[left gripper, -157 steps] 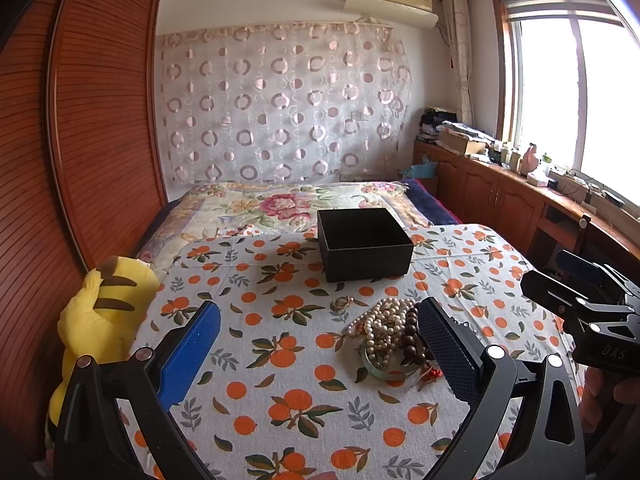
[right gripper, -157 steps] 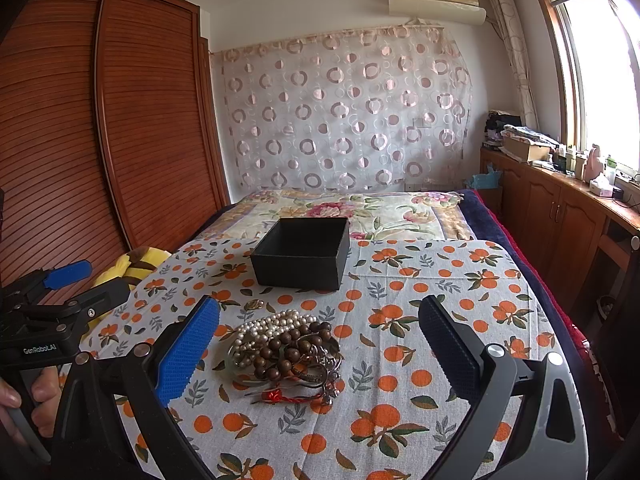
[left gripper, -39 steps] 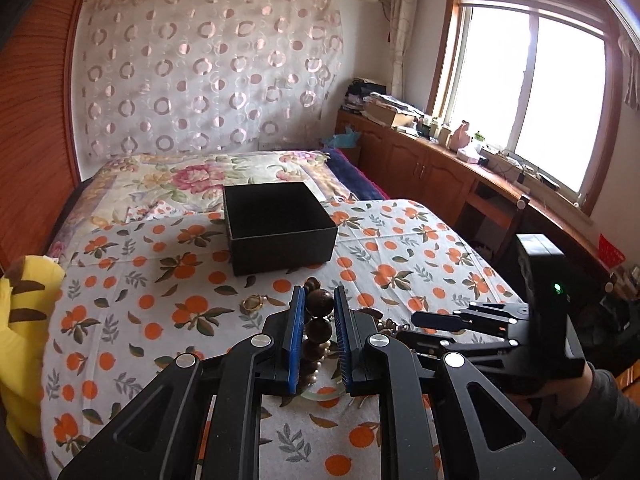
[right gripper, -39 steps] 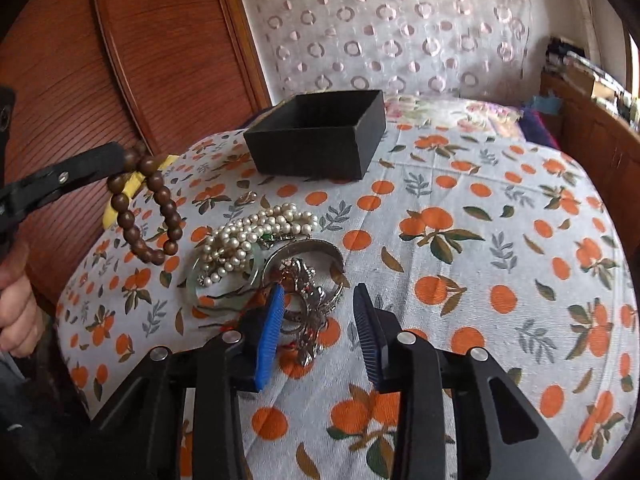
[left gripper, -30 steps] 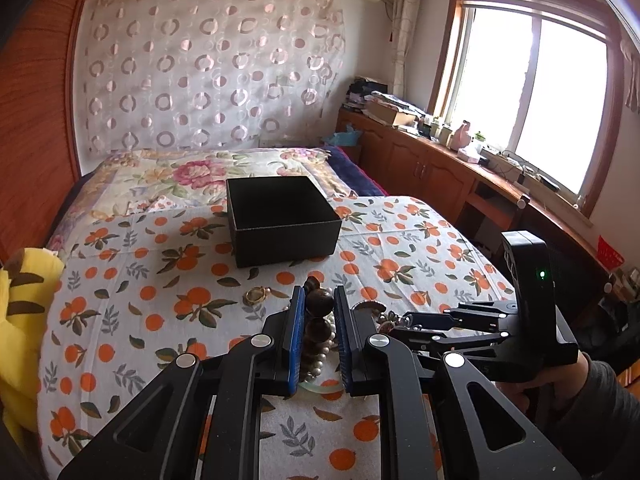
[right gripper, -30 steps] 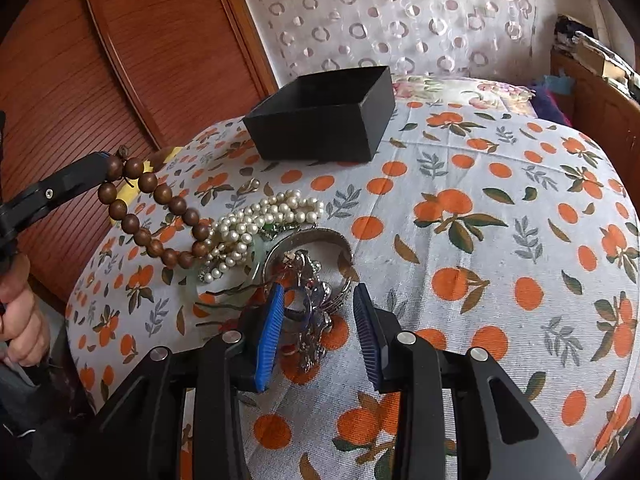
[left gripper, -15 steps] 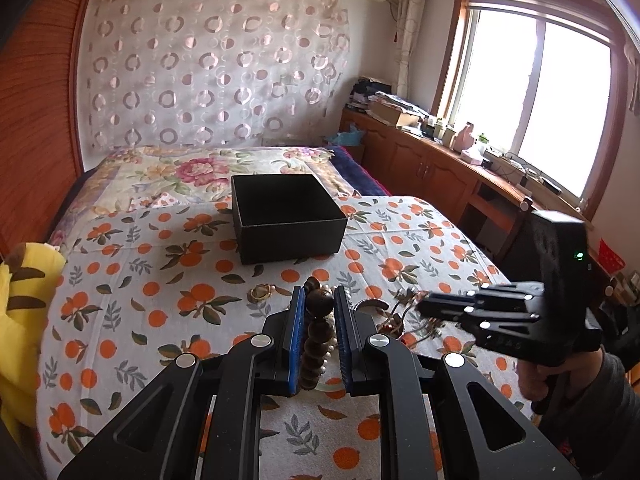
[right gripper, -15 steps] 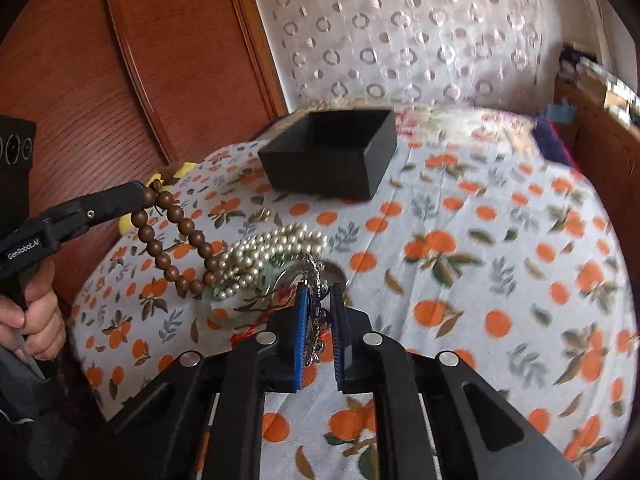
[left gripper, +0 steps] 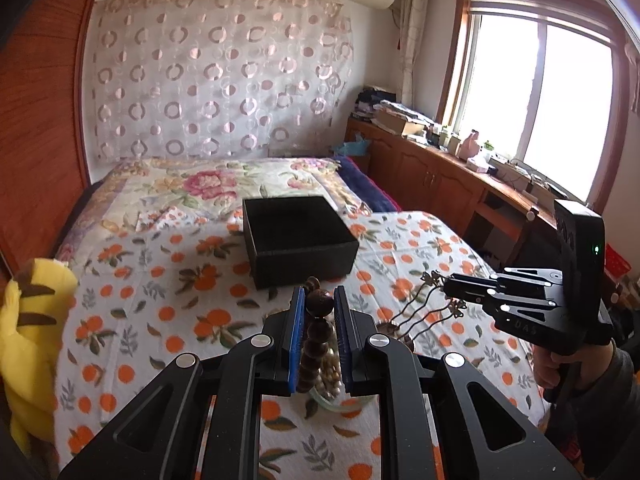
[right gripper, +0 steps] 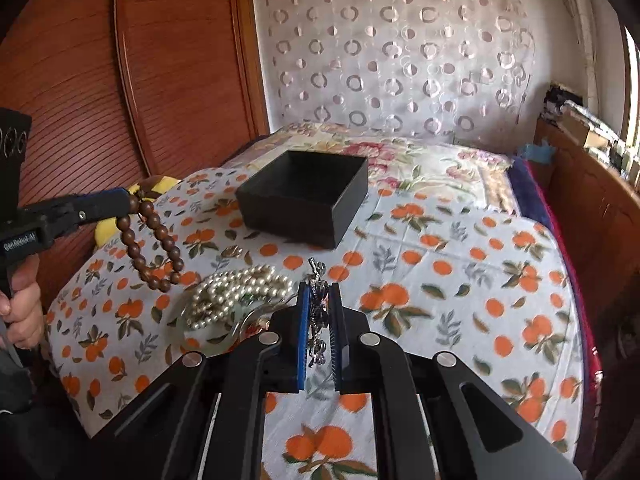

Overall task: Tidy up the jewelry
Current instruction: 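Carry both items over the black box and open both tools to drop them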

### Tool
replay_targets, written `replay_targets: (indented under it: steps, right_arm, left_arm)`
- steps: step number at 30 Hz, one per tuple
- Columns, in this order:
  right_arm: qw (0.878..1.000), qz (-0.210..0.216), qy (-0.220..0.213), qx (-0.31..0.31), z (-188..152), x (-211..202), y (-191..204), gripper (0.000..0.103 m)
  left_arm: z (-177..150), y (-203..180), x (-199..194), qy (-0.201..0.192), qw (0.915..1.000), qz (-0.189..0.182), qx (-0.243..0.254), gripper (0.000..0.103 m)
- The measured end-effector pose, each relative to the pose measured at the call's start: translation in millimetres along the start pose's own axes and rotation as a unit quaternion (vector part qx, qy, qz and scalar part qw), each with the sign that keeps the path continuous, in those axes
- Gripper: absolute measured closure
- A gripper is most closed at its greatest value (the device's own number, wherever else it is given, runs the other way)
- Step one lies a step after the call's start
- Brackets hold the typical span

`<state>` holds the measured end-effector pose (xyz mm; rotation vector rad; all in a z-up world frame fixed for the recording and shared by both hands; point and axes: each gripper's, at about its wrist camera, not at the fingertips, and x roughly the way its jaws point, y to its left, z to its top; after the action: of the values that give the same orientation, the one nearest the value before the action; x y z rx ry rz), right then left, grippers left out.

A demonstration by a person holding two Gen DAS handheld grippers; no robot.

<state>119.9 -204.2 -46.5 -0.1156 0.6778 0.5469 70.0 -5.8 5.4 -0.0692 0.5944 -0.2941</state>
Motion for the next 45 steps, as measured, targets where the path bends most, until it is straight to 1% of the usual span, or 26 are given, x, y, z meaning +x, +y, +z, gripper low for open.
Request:
replay_targets:
  steps: [7, 14, 17, 21, 26, 30, 36, 38, 39, 40, 42, 45]
  right_arm:
    - [1.000, -0.007, -0.012, -0.011, 21.5, 2.8, -2.8, 0.093]
    - [0.999, -0.016, -0.040, -0.013, 56.4, 12.7, -8.7, 0.093]
    - [0.999, -0.016, -0.049, -0.001, 71.9, 22.2, -14.9, 0.093]
    - [0.998, -0.014, -0.056, 0.020, 90.9, 44.8, -23.5, 0.093]
    - [0.997, -0.009, -0.054, 0.049, 103.1, 74.6, -30.7, 0.093]
    - [0.997, 0.005, -0.042, 0.067, 107.3, 99.1, -31.6, 0.093]
    - [0.998, 0.023, 0.000, 0.057, 100.8, 132.6, -18.9, 0.092]
    - [0.998, 0.024, 0.012, 0.052, 96.1, 138.1, -15.1, 0.089]
    - [0.999, 0.020, 0.015, 0.047, 94.0, 138.4, -13.3, 0.087]
    - [0.999, 0.021, 0.014, 0.043, 91.4, 137.2, -12.0, 0.081]
    - [0.999, 0.019, 0.006, 0.042, 88.3, 131.2, -13.1, 0.075]
    - [0.999, 0.018, -0.005, 0.043, 82.8, 116.1, -16.9, 0.074]
  left_arm:
    - [25.8, 1.5, 0.5, -0.017, 0.9997, 0.008, 0.014, 0.089]
    - [47.8, 6.0, 12.1, -0.024, 0.9993, 0.018, 0.024, 0.089]
    - [57.7, 9.1, 17.5, -0.027, 0.9989, 0.026, 0.029, 0.089]
    - [69.2, 16.7, 25.4, -0.028, 0.9987, 0.034, 0.026, 0.089]
    - [80.8, 22.8, 38.2, -0.024, 0.9982, 0.047, 0.028, 0.089]
    - [89.0, 27.1, 52.9, -0.019, 0.9979, 0.056, 0.027, 0.089]
    - [94.6, 29.0, 69.2, -0.013, 0.9981, 0.057, 0.021, 0.089]
    - [96.9, 28.6, 71.7, -0.011, 0.9981, 0.056, 0.022, 0.089]
    - [97.7, 27.3, 74.7, -0.011, 0.9981, 0.055, 0.024, 0.089]
    - [98.1, 26.5, 76.8, -0.010, 0.9981, 0.055, 0.025, 0.089]
    - [98.6, 24.7, 81.7, -0.009, 0.9982, 0.053, 0.026, 0.089]
    - [99.3, 19.6, 88.3, -0.007, 0.9982, 0.049, 0.032, 0.089]
